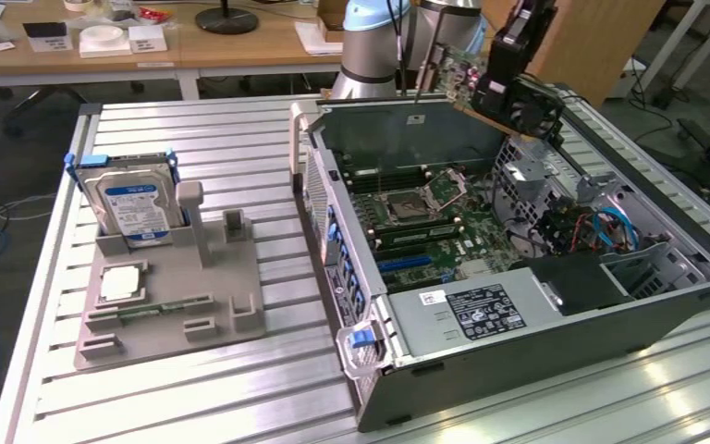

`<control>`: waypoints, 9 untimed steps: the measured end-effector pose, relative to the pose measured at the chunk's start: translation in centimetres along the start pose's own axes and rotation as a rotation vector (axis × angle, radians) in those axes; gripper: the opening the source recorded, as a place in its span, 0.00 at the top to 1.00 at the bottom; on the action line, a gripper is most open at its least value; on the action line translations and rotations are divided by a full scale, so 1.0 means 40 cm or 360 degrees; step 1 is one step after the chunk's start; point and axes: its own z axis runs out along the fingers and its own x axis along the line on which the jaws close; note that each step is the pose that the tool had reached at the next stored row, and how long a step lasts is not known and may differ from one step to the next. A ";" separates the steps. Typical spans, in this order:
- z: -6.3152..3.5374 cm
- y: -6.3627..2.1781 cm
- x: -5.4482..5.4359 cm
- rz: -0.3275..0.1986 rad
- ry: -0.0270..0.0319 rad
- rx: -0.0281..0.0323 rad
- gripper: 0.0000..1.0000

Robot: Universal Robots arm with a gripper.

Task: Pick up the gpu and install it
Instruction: 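Insert the gpu into the slot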

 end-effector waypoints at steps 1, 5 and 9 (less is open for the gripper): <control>0.000 0.000 0.000 -0.0023 0.00004 -0.00006 0.72; 0.000 0.000 0.000 -0.0109 0.00022 -0.00027 0.72; 0.000 0.000 0.001 -0.0190 0.00036 -0.00046 0.72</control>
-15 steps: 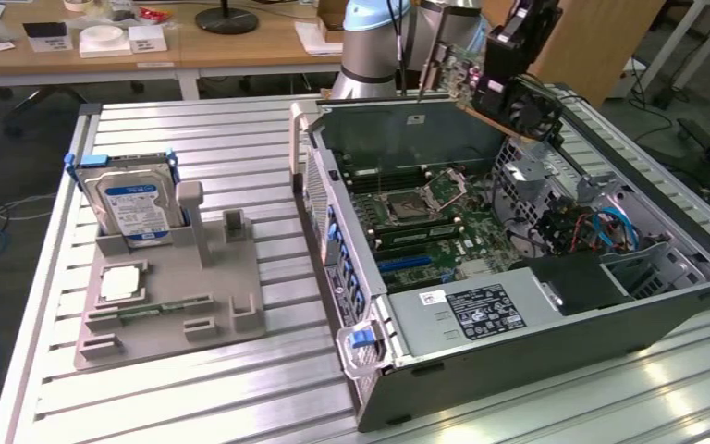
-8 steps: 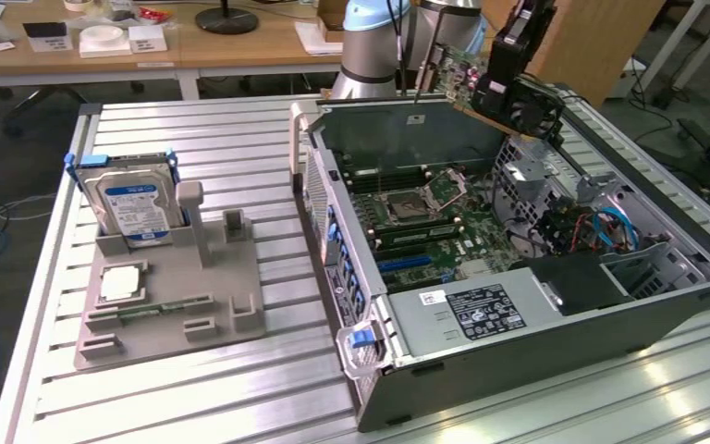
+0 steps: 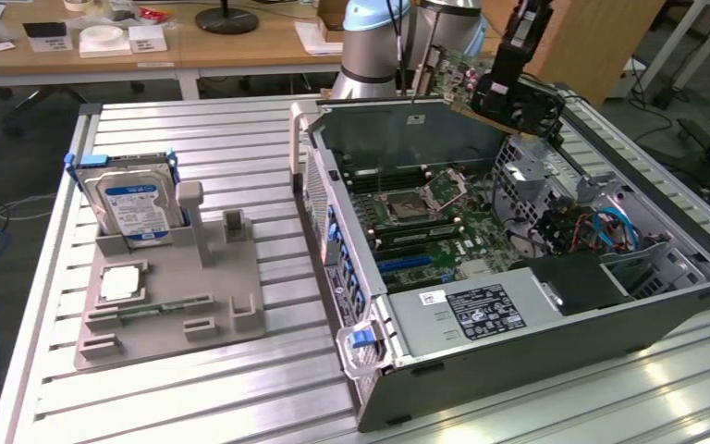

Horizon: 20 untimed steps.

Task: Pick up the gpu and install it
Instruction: 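Insert the gpu into the slot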

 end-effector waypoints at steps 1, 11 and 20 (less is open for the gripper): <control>0.000 0.000 0.000 -0.0022 0.00005 -0.00006 0.72; 0.000 0.000 0.000 -0.0254 0.00054 -0.00060 0.72; 0.000 0.000 0.000 -0.0440 0.00072 -0.00075 0.72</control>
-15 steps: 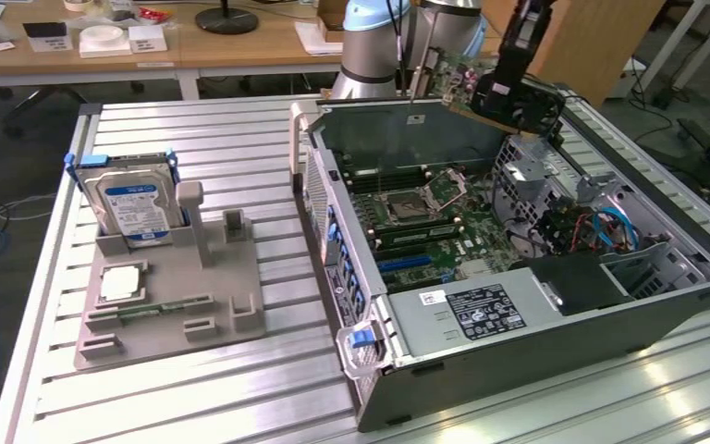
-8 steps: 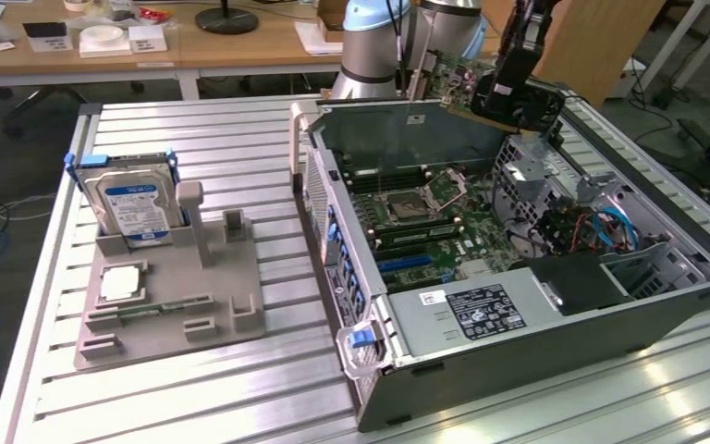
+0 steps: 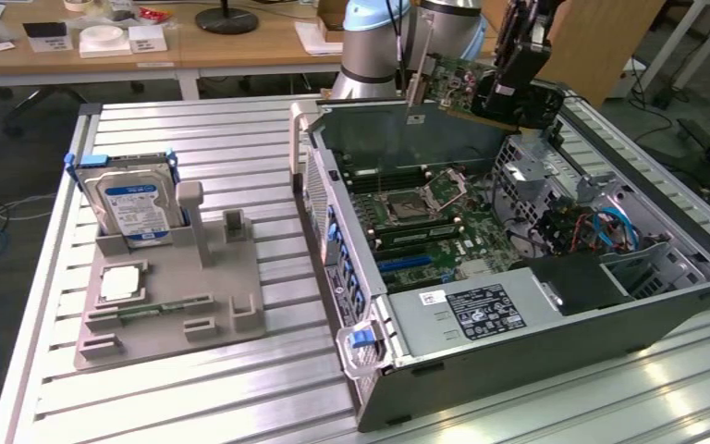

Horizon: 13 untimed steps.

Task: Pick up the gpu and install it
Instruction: 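Insert the gpu into the slot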

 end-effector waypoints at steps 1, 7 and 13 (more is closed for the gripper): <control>0.000 0.001 0.000 -0.0007 -0.00013 0.00027 0.72; 0.000 0.001 0.001 -0.0009 -0.00023 0.00042 0.72; 0.002 0.001 0.001 -0.0106 -0.00005 0.00019 0.72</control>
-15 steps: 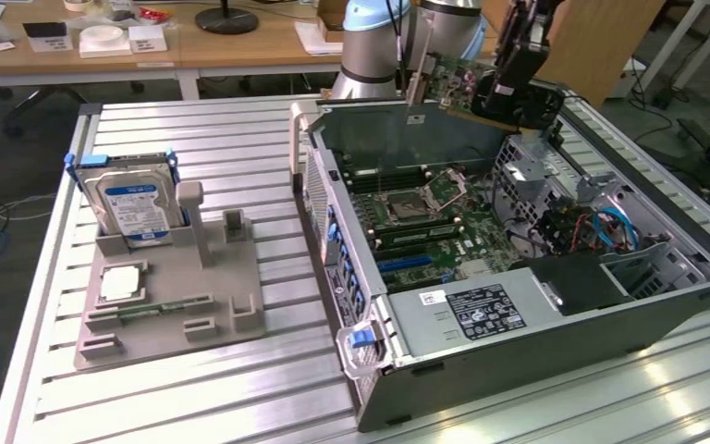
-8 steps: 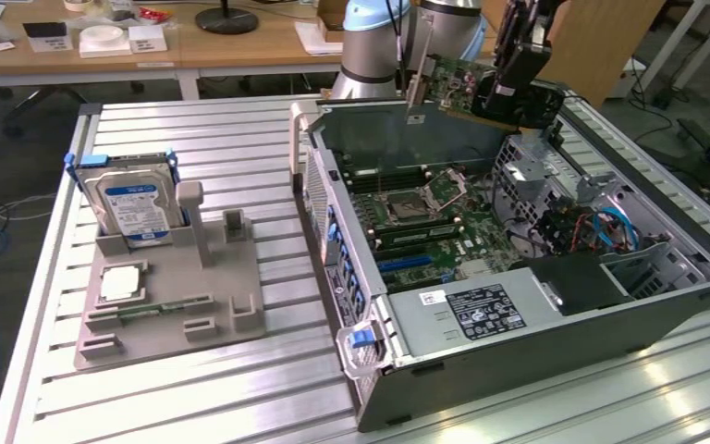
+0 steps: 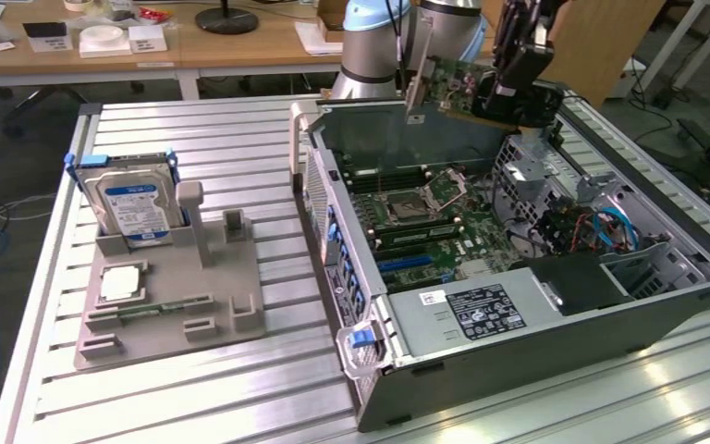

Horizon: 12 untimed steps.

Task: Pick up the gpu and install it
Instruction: 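Insert the gpu into the slot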

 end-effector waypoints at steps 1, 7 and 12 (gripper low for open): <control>0.000 0.000 0.000 -0.0029 0.00004 -0.00008 0.72; 0.003 0.000 0.000 -0.0202 0.00031 -0.00054 0.72; 0.007 0.000 0.000 -0.0348 0.00054 -0.00092 0.72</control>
